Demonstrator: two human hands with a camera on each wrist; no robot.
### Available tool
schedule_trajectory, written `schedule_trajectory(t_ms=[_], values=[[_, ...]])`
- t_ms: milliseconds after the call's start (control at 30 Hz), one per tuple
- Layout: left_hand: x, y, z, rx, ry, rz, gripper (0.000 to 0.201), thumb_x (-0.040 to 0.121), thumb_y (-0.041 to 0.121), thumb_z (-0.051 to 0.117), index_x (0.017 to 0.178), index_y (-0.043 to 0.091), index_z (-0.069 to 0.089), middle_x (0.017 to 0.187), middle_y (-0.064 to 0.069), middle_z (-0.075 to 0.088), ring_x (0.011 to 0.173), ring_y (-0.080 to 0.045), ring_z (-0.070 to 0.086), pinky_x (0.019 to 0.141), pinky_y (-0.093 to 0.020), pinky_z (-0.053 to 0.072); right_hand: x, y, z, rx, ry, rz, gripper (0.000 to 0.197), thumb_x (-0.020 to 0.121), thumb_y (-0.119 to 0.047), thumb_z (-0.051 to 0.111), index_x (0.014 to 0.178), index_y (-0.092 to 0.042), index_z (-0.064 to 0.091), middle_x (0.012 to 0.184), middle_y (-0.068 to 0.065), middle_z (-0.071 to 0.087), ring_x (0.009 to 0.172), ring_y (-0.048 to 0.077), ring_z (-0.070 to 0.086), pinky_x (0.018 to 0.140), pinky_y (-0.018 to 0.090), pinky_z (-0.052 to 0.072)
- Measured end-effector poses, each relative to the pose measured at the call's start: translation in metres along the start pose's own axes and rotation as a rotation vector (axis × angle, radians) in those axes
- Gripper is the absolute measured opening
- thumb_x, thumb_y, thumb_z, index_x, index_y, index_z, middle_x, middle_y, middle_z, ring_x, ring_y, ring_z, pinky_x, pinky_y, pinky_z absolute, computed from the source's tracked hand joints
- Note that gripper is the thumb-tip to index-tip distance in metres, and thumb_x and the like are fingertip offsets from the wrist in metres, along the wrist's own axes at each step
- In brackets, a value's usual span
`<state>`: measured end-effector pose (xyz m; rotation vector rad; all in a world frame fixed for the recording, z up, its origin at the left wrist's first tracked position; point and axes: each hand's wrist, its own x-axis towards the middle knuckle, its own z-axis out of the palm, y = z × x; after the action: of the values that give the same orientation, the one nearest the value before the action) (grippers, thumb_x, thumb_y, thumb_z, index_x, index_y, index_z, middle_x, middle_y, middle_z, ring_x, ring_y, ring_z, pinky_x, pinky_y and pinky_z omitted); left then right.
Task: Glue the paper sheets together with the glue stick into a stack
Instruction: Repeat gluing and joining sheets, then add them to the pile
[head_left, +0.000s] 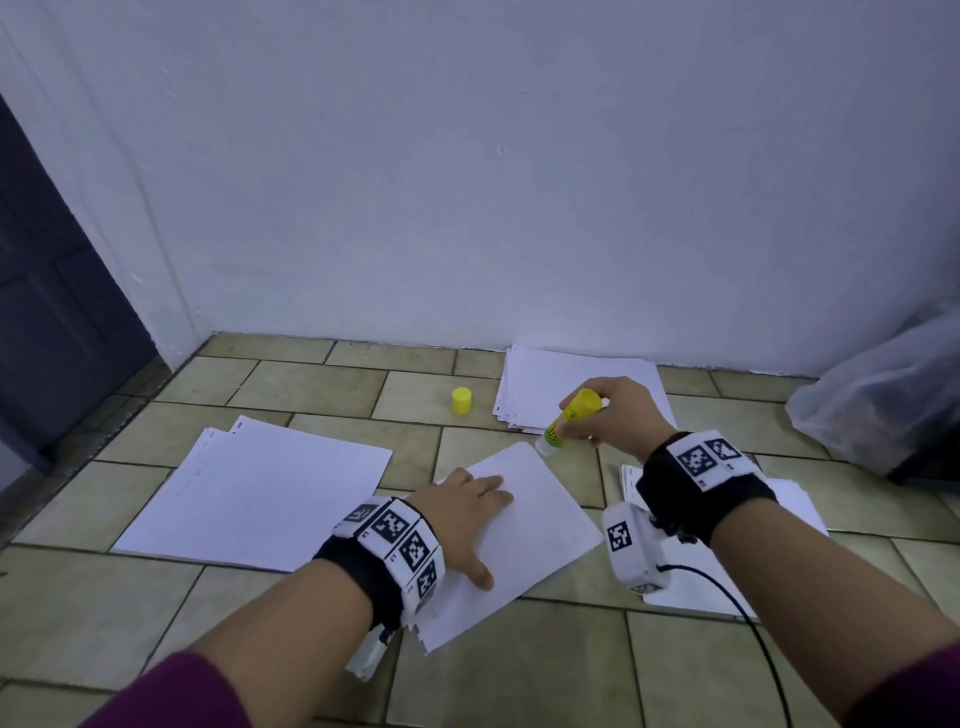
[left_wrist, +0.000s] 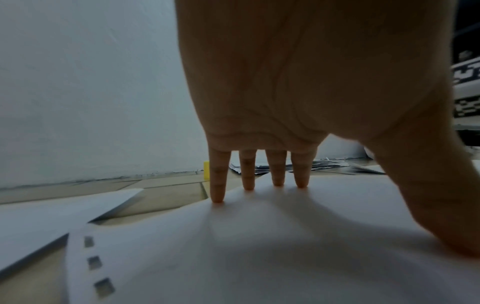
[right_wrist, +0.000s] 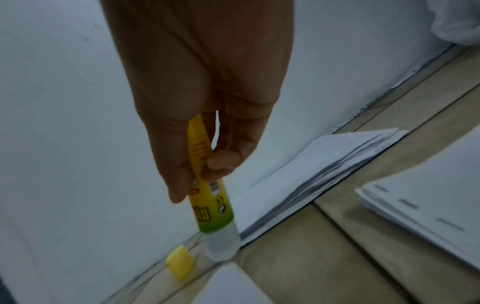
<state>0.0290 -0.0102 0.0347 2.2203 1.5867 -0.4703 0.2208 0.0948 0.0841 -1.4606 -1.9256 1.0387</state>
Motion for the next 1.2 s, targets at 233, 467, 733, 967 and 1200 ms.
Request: schedule_trajectory(t_ms=[233, 467, 733, 967, 1200], values=[[0.001, -0.001, -0.004, 0.030, -0.012, -0.003, 0.103, 0.075, 0.055, 0.072, 0.153, 0.028, 0.010, 0.161, 0.007, 0.005, 0.141, -0.023, 0.014, 0.114, -0.043, 0.028, 0.000, 0.000, 0.037, -0.203, -0.065, -0.112, 0.022, 0.080, -0.011, 0.073, 0.098, -0.012, 0.061, 0.088, 0.007, 0.062, 0.072, 0.018, 0.057, 0.062, 0.026, 0.048], [0.000, -0.002, -0.006, 0.037, -0.014, -0.001, 0.103, 0.075, 0.056, 0.072, 0.153, 0.028, 0.011, 0.161, 0.006, 0.006, 0.141, -0.023, 0.015, 0.113, -0.043, 0.029, -0.008, -0.014, 0.024, -0.563, -0.293, -0.146, 0.024, 0.080, -0.014, 0.070, 0.101, -0.017, 0.060, 0.097, 0.002, 0.056, 0.085, 0.015, 0.049, 0.056, 0.016, 0.037], [-0.003, -0.004, -0.007, 0.077, -0.042, 0.034, 0.082, 0.090, 0.037, 0.062, 0.152, 0.035, 0.010, 0.161, 0.005, 0.000, 0.144, -0.025, 0.011, 0.111, -0.041, 0.031, -0.045, -0.001, -0.007, -0.674, -0.460, -0.093, 0.025, 0.077, -0.017, 0.073, 0.087, -0.029, 0.053, 0.083, -0.010, 0.050, 0.072, 0.007, 0.047, 0.054, 0.018, 0.034], [-0.007, -0.005, -0.008, 0.081, -0.016, -0.017, 0.078, 0.085, 0.049, 0.064, 0.149, 0.033, 0.022, 0.150, -0.003, 0.020, 0.136, -0.023, 0.023, 0.108, -0.041, 0.034, -0.035, 0.029, -0.028, 0.199, -0.288, 0.190, 0.024, 0.077, -0.002, 0.074, 0.091, -0.001, 0.055, 0.066, 0.008, 0.058, 0.051, 0.015, 0.047, 0.048, 0.022, 0.040], [-0.012, -0.001, -0.001, 0.012, 0.071, -0.050, 0.088, 0.080, 0.062, 0.062, 0.142, 0.010, 0.028, 0.157, -0.002, 0.010, 0.139, -0.023, 0.020, 0.106, -0.040, 0.037, -0.022, 0.026, -0.003, 0.424, -0.006, 0.154, 0.015, 0.083, -0.005, 0.071, 0.088, -0.007, 0.057, 0.072, 0.009, 0.059, 0.051, 0.014, 0.053, 0.050, 0.019, 0.046]])
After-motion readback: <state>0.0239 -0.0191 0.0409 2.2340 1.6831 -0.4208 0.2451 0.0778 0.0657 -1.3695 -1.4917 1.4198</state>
